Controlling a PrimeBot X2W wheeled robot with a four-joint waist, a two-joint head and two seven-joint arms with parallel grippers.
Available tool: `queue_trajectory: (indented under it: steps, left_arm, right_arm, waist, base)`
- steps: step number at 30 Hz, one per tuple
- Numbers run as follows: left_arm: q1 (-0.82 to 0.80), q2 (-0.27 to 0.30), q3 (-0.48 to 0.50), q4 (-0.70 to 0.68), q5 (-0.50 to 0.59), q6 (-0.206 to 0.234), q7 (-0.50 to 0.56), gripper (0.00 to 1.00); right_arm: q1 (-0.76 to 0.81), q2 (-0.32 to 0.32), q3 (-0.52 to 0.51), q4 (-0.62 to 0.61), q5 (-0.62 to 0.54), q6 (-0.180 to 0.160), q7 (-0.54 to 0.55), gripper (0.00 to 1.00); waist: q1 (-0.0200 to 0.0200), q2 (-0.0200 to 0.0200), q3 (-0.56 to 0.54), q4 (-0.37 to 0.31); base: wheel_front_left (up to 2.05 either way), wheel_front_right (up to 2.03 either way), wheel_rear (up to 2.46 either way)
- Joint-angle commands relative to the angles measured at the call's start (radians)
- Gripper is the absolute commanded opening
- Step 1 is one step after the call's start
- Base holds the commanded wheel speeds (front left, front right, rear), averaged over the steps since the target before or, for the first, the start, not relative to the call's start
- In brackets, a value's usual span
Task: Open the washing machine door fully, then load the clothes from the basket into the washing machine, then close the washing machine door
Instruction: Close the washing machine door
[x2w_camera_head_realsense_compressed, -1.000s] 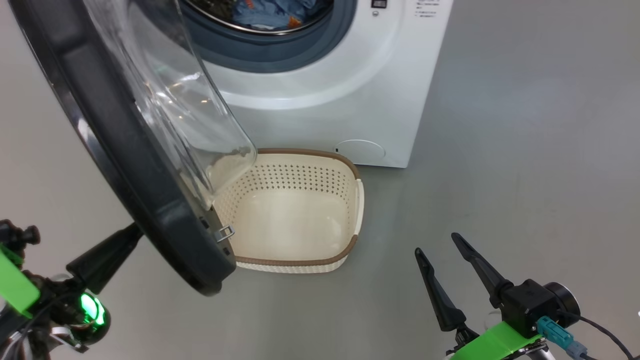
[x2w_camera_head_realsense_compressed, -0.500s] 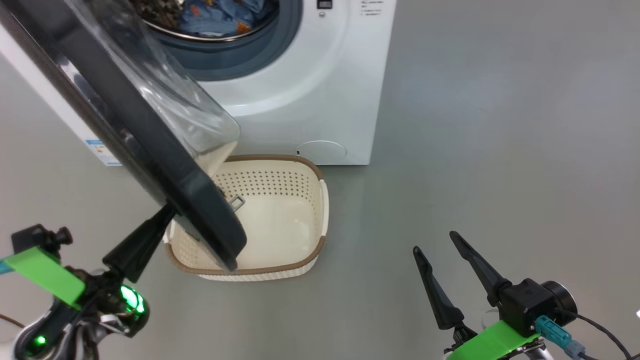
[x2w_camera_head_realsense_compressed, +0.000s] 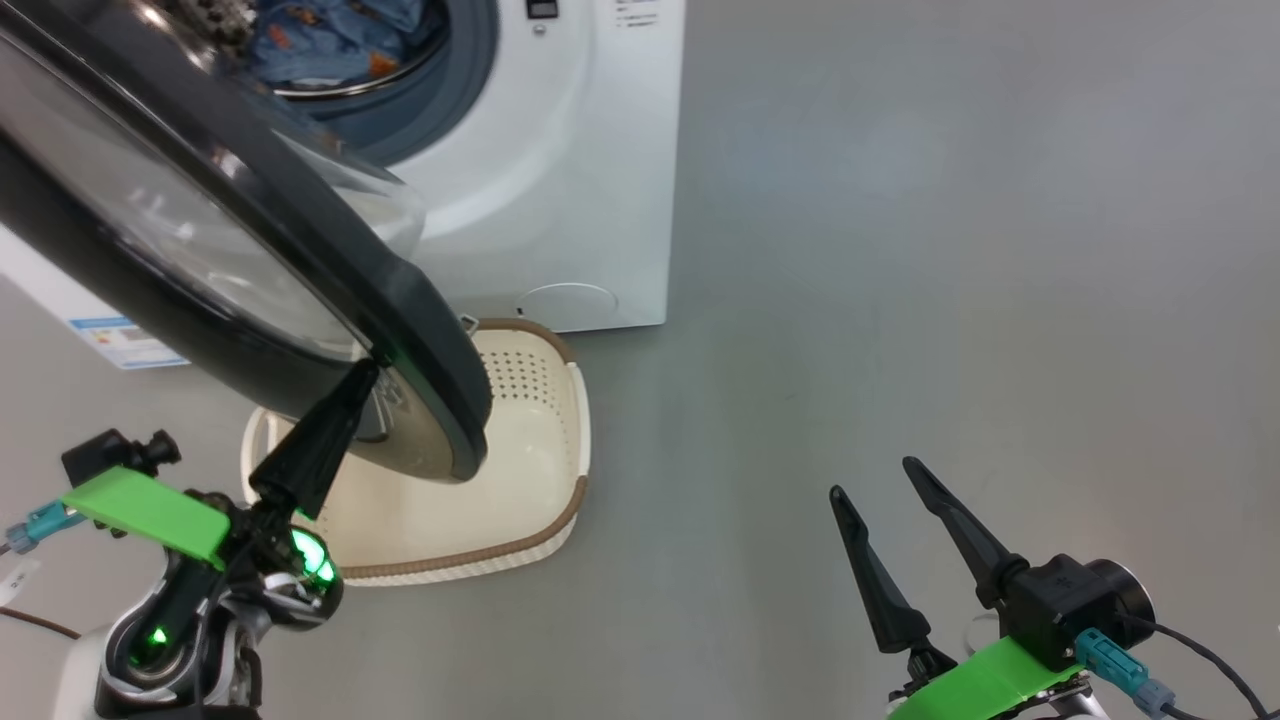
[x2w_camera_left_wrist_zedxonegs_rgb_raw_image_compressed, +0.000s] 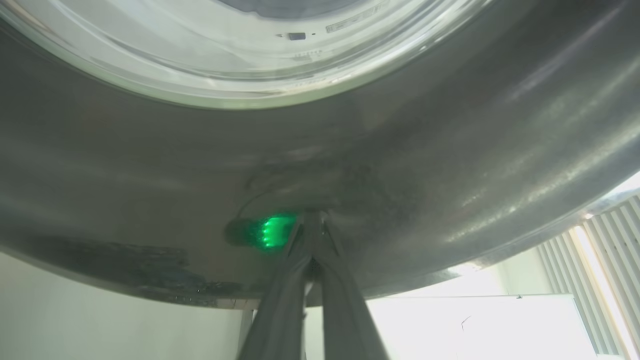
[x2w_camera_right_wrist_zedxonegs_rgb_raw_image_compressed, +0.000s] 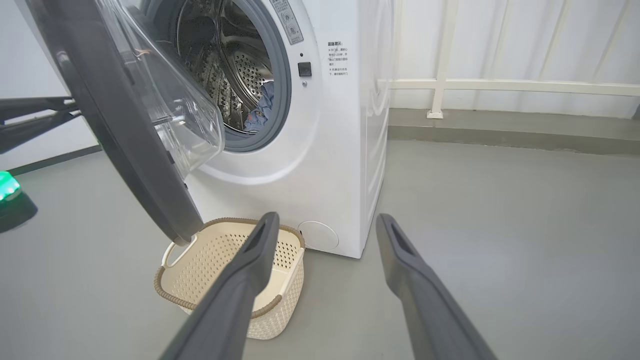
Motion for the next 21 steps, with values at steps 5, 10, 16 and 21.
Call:
queue_trajectory:
  steps: [5, 10, 16, 21]
  left_arm:
    - [-0.052, 0.018, -0.004, -0.020, -0.004, -0.010, -0.074, 0.00]
    - [-0.068, 0.018, -0.021, -0.016, -0.003, -0.010, -0.166, 0.00]
    - [-0.085, 0.018, -0.043, -0.013, -0.013, -0.010, -0.283, 0.00]
    - [-0.123, 0.018, -0.063, 0.019, -0.021, -0.010, -0.388, 0.00]
  right_arm:
    - [-0.030, 0.006, 0.015, -0.013, 0.016, 0.010, -0.019, 1.00]
    - [-0.029, 0.007, 0.009, -0.005, 0.024, 0.010, -0.028, 1.00]
    - [-0.021, 0.007, -0.006, 0.003, 0.033, 0.010, -0.037, 1.00]
    - [-0.008, 0.007, -0.017, 0.008, 0.037, 0.010, -0.043, 1.00]
  waist:
    - [0.0000, 0.0000, 0.006, -0.059]
    - [0.0000, 0.0000, 0.006, -0.092]
    - [0.0000, 0.0000, 0.004, -0.129]
    - [0.0000, 0.0000, 0.003, -0.159]
  base:
    - [0.00, 0.00, 0.00]
    - [0.00, 0.00, 0.00]
    - [0.00, 0.00, 0.00]
    - [0.00, 0.00, 0.00]
